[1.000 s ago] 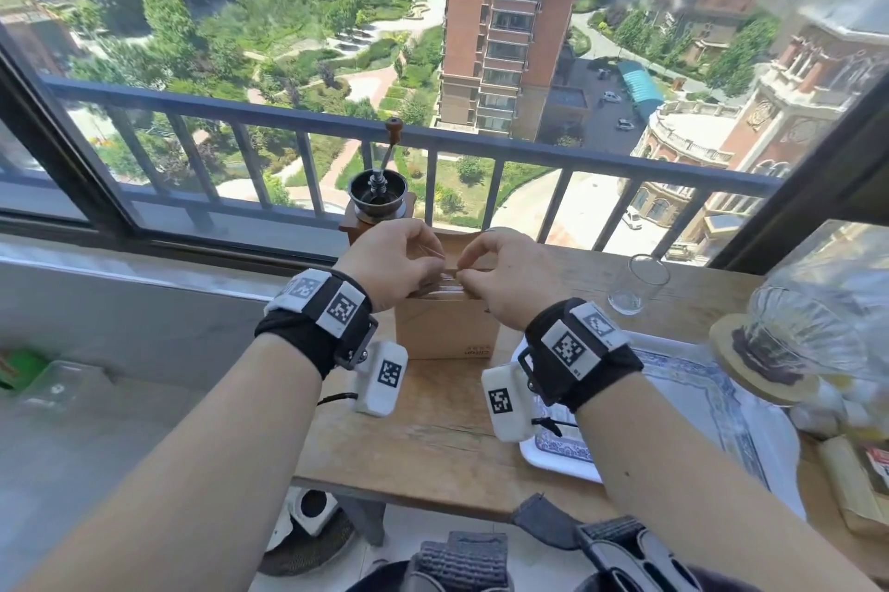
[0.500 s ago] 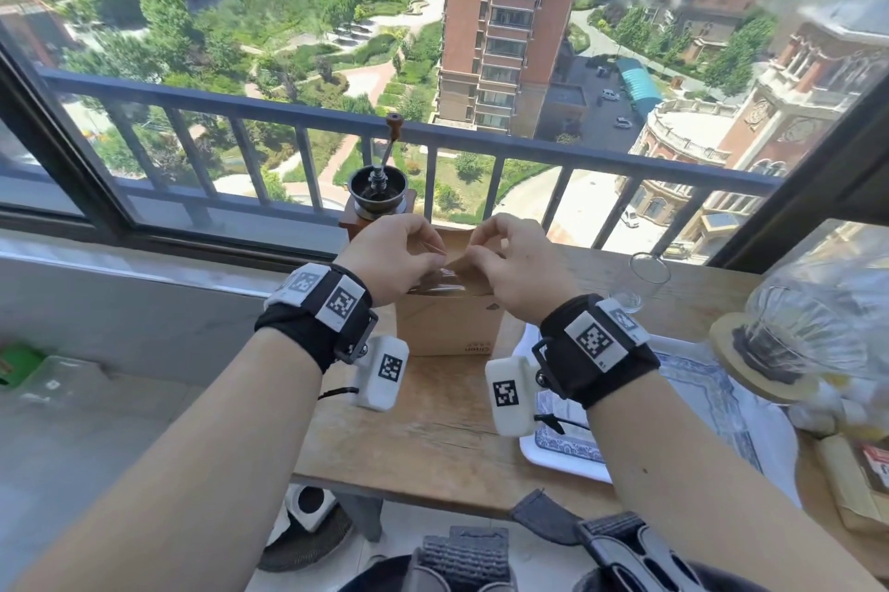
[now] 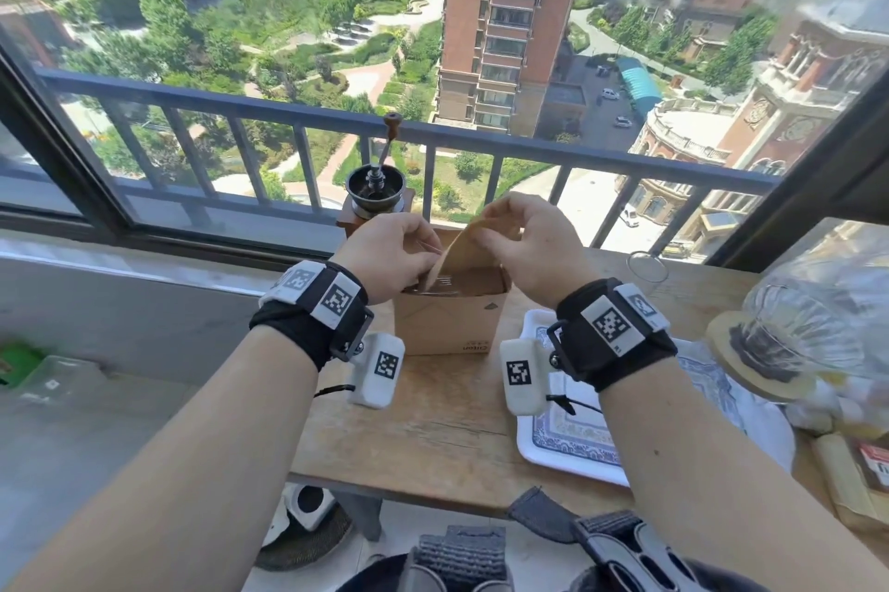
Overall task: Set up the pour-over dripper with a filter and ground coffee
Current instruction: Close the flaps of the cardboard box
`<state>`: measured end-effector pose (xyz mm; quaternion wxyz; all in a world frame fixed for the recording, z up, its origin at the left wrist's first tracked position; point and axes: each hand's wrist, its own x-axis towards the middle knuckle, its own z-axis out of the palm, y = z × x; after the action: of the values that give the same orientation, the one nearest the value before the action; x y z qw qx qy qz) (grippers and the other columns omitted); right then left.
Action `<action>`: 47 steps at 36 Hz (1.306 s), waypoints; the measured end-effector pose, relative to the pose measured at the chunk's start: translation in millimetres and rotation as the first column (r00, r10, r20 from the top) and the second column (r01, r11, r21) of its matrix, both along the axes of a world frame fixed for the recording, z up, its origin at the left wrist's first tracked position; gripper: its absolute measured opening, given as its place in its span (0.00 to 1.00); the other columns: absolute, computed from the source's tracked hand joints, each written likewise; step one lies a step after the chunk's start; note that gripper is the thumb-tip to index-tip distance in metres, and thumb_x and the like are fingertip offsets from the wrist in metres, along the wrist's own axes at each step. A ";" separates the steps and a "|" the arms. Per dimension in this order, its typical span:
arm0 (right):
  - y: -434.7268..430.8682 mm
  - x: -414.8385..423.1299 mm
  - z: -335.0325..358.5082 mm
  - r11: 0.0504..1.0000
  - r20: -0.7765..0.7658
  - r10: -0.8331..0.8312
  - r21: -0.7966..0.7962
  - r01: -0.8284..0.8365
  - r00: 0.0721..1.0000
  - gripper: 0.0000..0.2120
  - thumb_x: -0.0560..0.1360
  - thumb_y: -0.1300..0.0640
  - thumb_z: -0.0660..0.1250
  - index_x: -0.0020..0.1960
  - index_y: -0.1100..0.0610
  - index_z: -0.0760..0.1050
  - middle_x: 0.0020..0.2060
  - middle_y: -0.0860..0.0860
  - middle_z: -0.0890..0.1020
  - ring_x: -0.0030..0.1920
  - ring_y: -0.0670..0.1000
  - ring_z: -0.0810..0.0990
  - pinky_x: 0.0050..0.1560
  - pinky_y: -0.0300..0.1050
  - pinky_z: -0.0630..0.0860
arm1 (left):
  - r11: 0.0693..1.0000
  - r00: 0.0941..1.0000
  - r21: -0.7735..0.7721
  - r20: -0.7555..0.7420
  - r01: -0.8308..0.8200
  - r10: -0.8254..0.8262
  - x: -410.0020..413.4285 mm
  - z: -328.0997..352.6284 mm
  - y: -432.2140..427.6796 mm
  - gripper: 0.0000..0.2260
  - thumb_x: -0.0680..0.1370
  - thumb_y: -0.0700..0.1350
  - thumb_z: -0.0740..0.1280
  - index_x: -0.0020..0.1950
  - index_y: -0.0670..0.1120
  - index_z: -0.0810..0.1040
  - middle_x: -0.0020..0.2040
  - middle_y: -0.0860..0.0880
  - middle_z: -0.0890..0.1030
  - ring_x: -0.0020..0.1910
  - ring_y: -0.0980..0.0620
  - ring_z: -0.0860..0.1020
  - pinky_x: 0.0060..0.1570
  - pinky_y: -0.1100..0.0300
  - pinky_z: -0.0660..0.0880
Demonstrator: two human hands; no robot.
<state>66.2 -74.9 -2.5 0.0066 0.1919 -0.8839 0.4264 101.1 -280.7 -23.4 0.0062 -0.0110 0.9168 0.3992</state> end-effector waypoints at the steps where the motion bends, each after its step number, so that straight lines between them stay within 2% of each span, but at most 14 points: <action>1: 2.2 1.5 0.6 1.000 0.044 0.012 -0.004 -0.011 0.999 0.11 0.74 0.51 0.76 0.54 0.52 0.79 0.53 0.51 0.83 0.53 0.51 0.81 0.54 0.47 0.79 | 1.000 1.000 0.001 0.000 0.002 -0.002 0.1 -0.2 0.9 0.05 0.78 0.48 0.73 0.45 0.57 0.80 0.48 0.58 0.81 0.48 0.58 0.78 0.43 0.60 0.76; 3: 6.7 3.8 -2.2 1.000 0.155 0.027 -0.010 -0.026 0.988 0.14 0.73 0.54 0.77 0.56 0.55 0.80 0.50 0.52 0.85 0.51 0.53 0.84 0.53 0.54 0.82 | 1.000 1.000 0.009 0.000 -0.003 0.003 0.8 -1.2 2.1 0.05 0.78 0.48 0.73 0.45 0.57 0.80 0.48 0.58 0.81 0.48 0.59 0.78 0.41 0.62 0.74; 5: 8.4 6.4 -5.1 0.998 0.166 0.048 0.024 -0.053 0.985 0.09 0.75 0.56 0.75 0.54 0.55 0.83 0.47 0.52 0.87 0.49 0.53 0.85 0.54 0.57 0.82 | 1.000 1.000 0.009 0.004 -0.007 0.007 1.8 -2.1 2.1 0.05 0.78 0.48 0.73 0.45 0.57 0.80 0.47 0.59 0.81 0.47 0.59 0.78 0.40 0.64 0.73; 10: 13.8 7.4 3.9 0.994 0.054 0.007 -0.107 -0.001 0.999 0.09 0.78 0.59 0.71 0.52 0.46 0.84 0.48 0.44 0.87 0.52 0.48 0.85 0.57 0.48 0.81 | 1.000 1.000 0.020 0.014 0.003 -0.003 0.4 -1.4 5.0 0.06 0.78 0.46 0.72 0.45 0.57 0.80 0.47 0.56 0.83 0.47 0.55 0.81 0.43 0.61 0.76; 14: 21.6 0.4 22.0 0.954 0.004 -0.090 -0.287 0.087 0.996 0.10 0.77 0.55 0.72 0.56 0.42 0.80 0.48 0.39 0.86 0.50 0.41 0.83 0.48 0.33 0.78 | 1.000 1.000 0.006 0.014 0.001 -0.001 -2.4 0.8 5.9 0.04 0.77 0.49 0.74 0.46 0.57 0.81 0.49 0.59 0.83 0.48 0.59 0.80 0.47 0.60 0.76; 21: 44.2 -7.7 31.0 0.871 0.090 -0.225 -0.428 0.242 0.970 0.13 0.72 0.60 0.71 0.48 0.41 0.83 0.46 0.42 0.87 0.51 0.45 0.85 0.52 0.43 0.81 | 1.000 1.000 0.028 0.022 0.002 -0.002 0.8 5.7 4.6 0.06 0.80 0.56 0.70 0.48 0.55 0.82 0.47 0.55 0.83 0.47 0.57 0.80 0.42 0.60 0.73; 26: 73.0 -13.5 8.9 0.879 0.357 -0.312 -0.242 0.410 0.880 0.13 0.65 0.59 0.68 0.44 0.46 0.87 0.40 0.46 0.88 0.44 0.51 0.87 0.41 0.47 0.82 | 0.997 0.999 0.075 0.039 -0.025 0.022 2.9 9.0 3.1 0.11 0.82 0.57 0.65 0.49 0.52 0.83 0.37 0.55 0.79 0.33 0.60 0.75 0.36 0.60 0.69; 30: 86.7 -10.6 -12.7 0.920 0.411 -0.391 0.146 0.364 0.823 0.11 0.65 0.53 0.68 0.44 0.54 0.84 0.43 0.54 0.88 0.47 0.57 0.86 0.52 0.58 0.84 | 0.998 0.999 0.043 0.025 -0.047 0.046 5.6 12.5 -0.4 0.13 0.82 0.58 0.64 0.49 0.51 0.82 0.37 0.53 0.78 0.34 0.56 0.75 0.36 0.58 0.69; 33: 81.6 -4.0 -26.6 0.931 0.451 -0.353 0.260 0.257 0.820 0.10 0.68 0.61 0.66 0.46 0.62 0.83 0.46 0.61 0.87 0.51 0.63 0.85 0.54 0.64 0.82 | 0.997 0.997 -0.006 -0.011 -0.072 0.072 7.2 14.9 -4.5 0.12 0.82 0.57 0.63 0.49 0.52 0.81 0.35 0.55 0.77 0.33 0.56 0.74 0.34 0.57 0.67; 35: 76.8 0.8 -34.7 0.928 0.472 -0.344 0.305 0.215 0.812 0.09 0.68 0.64 0.66 0.44 0.65 0.83 0.41 0.59 0.86 0.45 0.62 0.84 0.48 0.56 0.84 | 0.997 0.996 -0.003 -0.017 -0.083 0.083 7.7 14.7 -7.6 0.12 0.82 0.57 0.62 0.48 0.53 0.81 0.34 0.56 0.76 0.32 0.56 0.74 0.34 0.58 0.66; 38: 72.8 5.3 -39.5 0.915 0.498 -0.355 0.358 0.185 0.791 0.07 0.68 0.64 0.67 0.32 0.59 0.75 0.31 0.54 0.77 0.35 0.56 0.76 0.36 0.46 0.72 | 0.995 0.995 0.019 -0.015 -0.093 0.094 8.3 13.2 -11.0 0.13 0.81 0.58 0.61 0.47 0.54 0.81 0.34 0.56 0.76 0.32 0.56 0.74 0.34 0.57 0.67; 41: 71.9 5.2 -38.4 0.909 0.484 -0.367 0.369 0.195 0.794 0.06 0.70 0.59 0.71 0.38 0.62 0.80 0.34 0.54 0.80 0.35 0.53 0.79 0.36 0.46 0.75 | 0.992 0.994 0.057 -0.007 -0.110 0.111 9.1 12.3 -12.8 0.14 0.78 0.61 0.61 0.46 0.54 0.81 0.29 0.58 0.77 0.30 0.57 0.73 0.34 0.57 0.68; 45: 70.2 -1.2 -31.8 0.892 0.396 -0.411 0.361 0.272 0.821 0.24 0.70 0.54 0.74 0.59 0.70 0.79 0.55 0.65 0.83 0.54 0.64 0.83 0.57 0.61 0.80 | 0.989 0.994 0.104 0.009 -0.110 0.109 9.2 11.7 -12.2 0.14 0.77 0.60 0.60 0.45 0.54 0.81 0.27 0.60 0.77 0.26 0.60 0.71 0.33 0.57 0.68; 47: 69.1 -1.8 -24.6 0.903 0.397 -0.408 0.310 0.298 0.822 0.25 0.72 0.50 0.74 0.64 0.64 0.77 0.58 0.62 0.81 0.54 0.60 0.81 0.56 0.56 0.79 | 0.985 0.995 0.141 0.029 -0.099 0.095 11.1 11.2 -9.5 0.13 0.77 0.56 0.59 0.44 0.54 0.82 0.28 0.59 0.77 0.25 0.61 0.71 0.32 0.58 0.67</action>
<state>64.4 -5.8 -27.1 -0.1424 -0.0815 -0.9249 0.3430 112.2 -290.2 -12.2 -0.0024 -0.0596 0.8842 0.4633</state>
